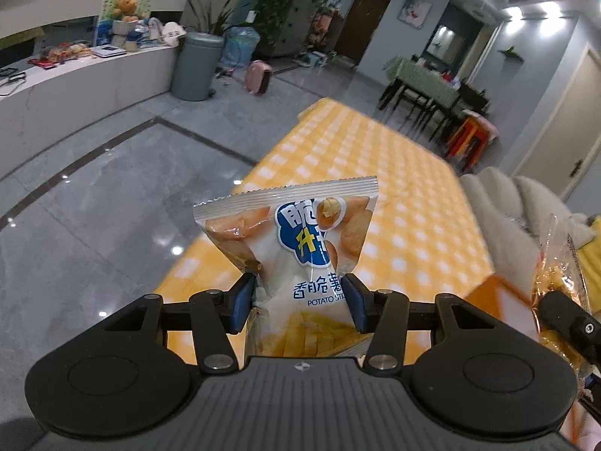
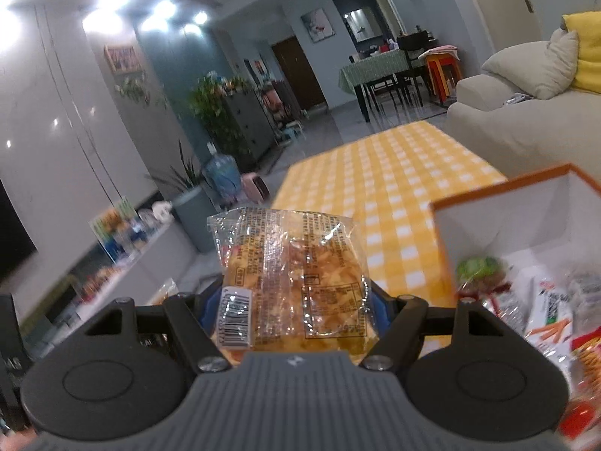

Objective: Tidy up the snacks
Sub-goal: 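Lower the crispy-snack packet into the box and open the right tool while the left carries its packet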

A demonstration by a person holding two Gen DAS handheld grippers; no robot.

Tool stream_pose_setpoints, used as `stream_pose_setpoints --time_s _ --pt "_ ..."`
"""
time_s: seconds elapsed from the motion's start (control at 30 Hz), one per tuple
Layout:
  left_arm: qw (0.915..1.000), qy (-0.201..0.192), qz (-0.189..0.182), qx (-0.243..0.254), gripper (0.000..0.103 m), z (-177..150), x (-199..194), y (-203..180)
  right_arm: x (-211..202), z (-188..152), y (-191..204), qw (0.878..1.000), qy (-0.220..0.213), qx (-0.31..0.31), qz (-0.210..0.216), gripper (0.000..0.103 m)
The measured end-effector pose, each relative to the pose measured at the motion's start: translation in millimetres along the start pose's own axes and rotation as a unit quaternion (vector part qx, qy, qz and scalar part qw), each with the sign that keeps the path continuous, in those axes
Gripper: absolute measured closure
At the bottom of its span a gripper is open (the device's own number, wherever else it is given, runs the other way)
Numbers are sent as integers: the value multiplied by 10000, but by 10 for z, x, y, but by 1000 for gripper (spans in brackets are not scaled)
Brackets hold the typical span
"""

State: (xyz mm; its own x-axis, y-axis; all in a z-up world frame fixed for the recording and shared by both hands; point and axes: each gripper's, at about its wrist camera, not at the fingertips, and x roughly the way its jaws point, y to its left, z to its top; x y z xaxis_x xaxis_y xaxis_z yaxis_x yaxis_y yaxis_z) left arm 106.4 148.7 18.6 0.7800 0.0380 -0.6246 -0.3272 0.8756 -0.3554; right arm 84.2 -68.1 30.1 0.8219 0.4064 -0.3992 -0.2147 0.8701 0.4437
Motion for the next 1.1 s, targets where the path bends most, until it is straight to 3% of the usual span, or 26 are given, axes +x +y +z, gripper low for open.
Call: stream_pose_setpoints --time_s 0.27,0.47,0.63,0.83,1.1 --pt "9977 59 -663 107 45 -154 -63 -769 -593 556 -641 9994 -194 265 -123 32" --pt "9887 842 -1234 136 45 -388 221 -1182 -693 813 -1249 9966 70 306 -760 32" --pt "9794 1174 -1619 291 45 -563 409 -1340 -457 998 -1853 9868 809 806 -1149 32" --pt "9779 1188 -1658 468 45 -707 424 -1449 161 910 -1967 9756 1762 202 -1293 32" --pt "9745 1106 -1671 1009 45 -784 411 -1634 753 858 -2023 9563 2203 -438 -1870 31"
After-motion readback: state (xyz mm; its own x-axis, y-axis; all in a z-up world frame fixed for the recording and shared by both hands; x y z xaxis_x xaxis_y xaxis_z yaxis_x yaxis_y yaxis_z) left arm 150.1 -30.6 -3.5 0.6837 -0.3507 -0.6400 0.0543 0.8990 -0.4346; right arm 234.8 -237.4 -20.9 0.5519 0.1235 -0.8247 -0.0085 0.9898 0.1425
